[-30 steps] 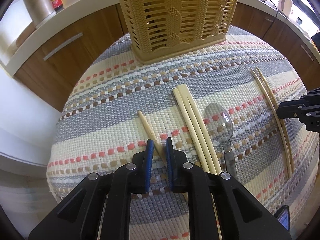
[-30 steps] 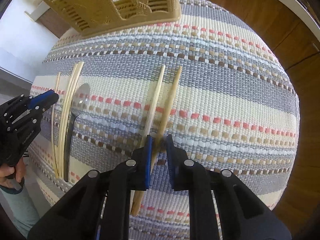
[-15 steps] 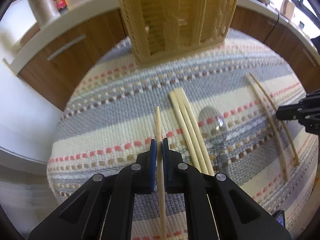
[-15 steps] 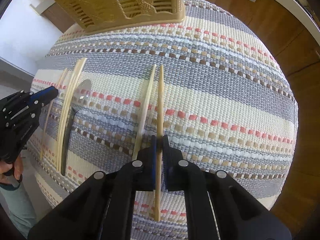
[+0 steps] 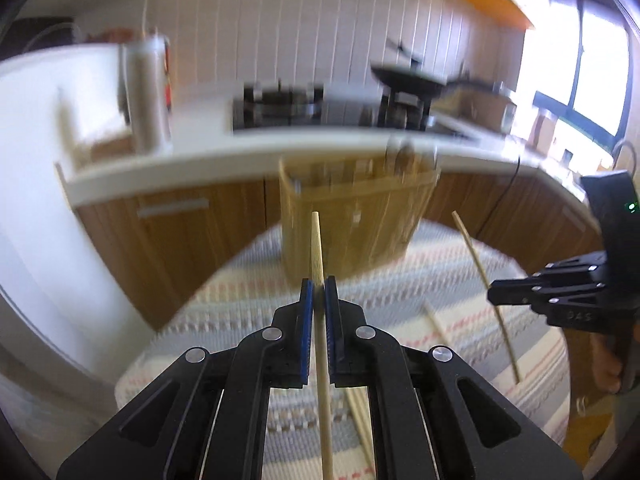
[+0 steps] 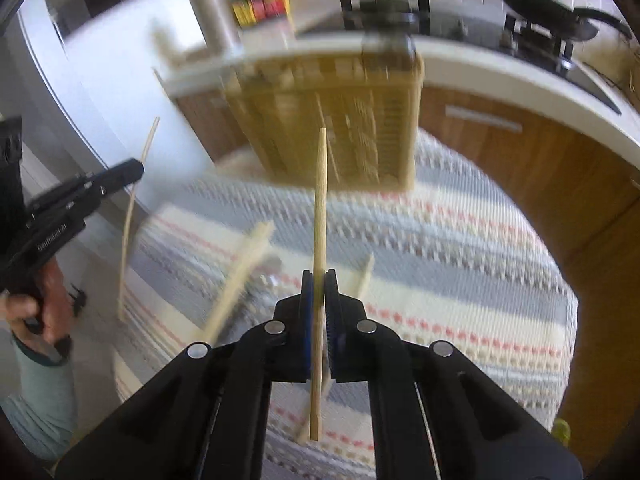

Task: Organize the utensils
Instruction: 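Lift both chopsticks upright over the basket and lower them in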

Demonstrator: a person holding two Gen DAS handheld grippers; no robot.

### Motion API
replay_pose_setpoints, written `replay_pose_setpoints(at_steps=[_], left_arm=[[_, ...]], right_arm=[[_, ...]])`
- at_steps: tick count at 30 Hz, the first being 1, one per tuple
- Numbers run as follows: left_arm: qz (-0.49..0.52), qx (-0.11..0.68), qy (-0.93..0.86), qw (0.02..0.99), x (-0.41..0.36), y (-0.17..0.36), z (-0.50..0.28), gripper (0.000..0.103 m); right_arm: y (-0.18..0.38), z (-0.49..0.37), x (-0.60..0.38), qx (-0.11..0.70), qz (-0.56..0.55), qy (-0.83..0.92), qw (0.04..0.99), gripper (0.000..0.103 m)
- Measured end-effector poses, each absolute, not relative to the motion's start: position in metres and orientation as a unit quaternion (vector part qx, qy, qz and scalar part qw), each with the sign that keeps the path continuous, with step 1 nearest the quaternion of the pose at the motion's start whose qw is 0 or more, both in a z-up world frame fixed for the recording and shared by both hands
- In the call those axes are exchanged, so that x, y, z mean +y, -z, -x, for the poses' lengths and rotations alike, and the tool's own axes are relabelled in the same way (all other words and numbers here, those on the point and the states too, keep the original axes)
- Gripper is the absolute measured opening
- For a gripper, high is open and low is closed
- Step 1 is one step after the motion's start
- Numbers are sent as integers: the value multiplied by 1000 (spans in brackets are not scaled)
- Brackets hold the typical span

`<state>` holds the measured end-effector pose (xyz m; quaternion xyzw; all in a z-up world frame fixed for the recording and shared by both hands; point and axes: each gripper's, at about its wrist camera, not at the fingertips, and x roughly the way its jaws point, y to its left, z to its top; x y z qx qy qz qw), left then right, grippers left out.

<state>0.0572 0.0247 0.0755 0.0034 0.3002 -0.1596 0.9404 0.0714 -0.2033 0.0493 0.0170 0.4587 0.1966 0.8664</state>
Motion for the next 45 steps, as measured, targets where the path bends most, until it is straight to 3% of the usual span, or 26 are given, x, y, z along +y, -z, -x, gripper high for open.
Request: replay_pose_setpoints(at_steps=[11,18,33,45], left_arm=[[30,163,158,973,19,-158,-98,4],[24,82,157,984,7,-174,-131,4],[101,53,140,984,15,-148,-196,4],[111,61,117,985,15,-112,-198,5]], right_arm=[[-147,-106,-190,289,-42,-201,935,4],[-167,-145,-188,227,-30,-161,960,4],[-148,-199,-195,143,-61,-124,980,4],[-110,-220,-199,153,-71,-95,981,4]])
